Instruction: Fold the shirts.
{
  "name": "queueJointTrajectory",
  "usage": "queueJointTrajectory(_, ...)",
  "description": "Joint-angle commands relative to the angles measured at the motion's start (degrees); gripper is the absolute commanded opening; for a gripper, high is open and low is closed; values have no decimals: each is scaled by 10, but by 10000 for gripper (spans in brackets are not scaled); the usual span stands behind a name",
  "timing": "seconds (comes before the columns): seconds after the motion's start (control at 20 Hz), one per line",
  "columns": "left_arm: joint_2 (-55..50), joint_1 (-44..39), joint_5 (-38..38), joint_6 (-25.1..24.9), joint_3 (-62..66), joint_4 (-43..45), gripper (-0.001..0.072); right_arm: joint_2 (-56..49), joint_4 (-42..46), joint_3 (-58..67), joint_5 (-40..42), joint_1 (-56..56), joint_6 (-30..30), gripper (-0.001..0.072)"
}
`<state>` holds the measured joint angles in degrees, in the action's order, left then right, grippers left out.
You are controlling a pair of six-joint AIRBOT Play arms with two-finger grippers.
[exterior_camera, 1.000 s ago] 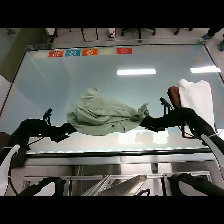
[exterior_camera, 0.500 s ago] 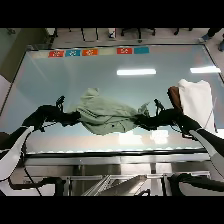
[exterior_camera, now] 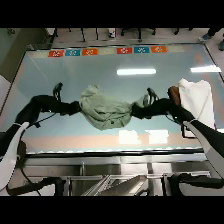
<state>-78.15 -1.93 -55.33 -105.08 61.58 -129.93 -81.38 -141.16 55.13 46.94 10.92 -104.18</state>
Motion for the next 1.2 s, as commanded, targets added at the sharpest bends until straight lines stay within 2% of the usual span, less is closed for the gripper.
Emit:
queueJointTrajectory(0.0, 154, 0, -36, 1, 106, -1, 13, 149, -5, 113, 49, -36, -13, 18)
queueJointTrajectory(0.15, 294, 0, -8, 2, 296, 1, 13, 307, 40, 297, 34, -90, -26, 19)
queueJointTrajectory(0.25, 340, 0, 4, 30, 459, 36, 13, 365, 91, 424, 48, -105, -25, 19)
queueJointTrajectory(0.4, 353, 0, 13, 83, 657, 115, 13, 406, 133, 558, 71, -105, -19, 19)
queueJointTrajectory(0.55, 336, 0, 12, 113, 734, 150, 13, 411, 146, 608, 71, -105, -19, 19)
queueJointTrajectory(0.7, 285, 0, -14, 124, 730, 144, 13, 382, 145, 606, 112, -105, -4, 19)
queueJointTrajectory(0.8, 256, 0, -14, 125, 648, 143, 13, 338, 145, 595, 153, -105, 10, 19)
queueJointTrajectory(0.9, 228, -1, 20, 124, 527, 141, 13, 287, 145, 567, 177, -103, 22, 19)
queueJointTrajectory(1.0, 169, -13, 51, 86, 432, 128, 13, 226, 141, 518, 189, -98, 22, 19)
queueJointTrajectory(1.15, 23, -39, 83, 56, 386, 129, 13, 131, 141, 419, 167, -87, 22, 19)
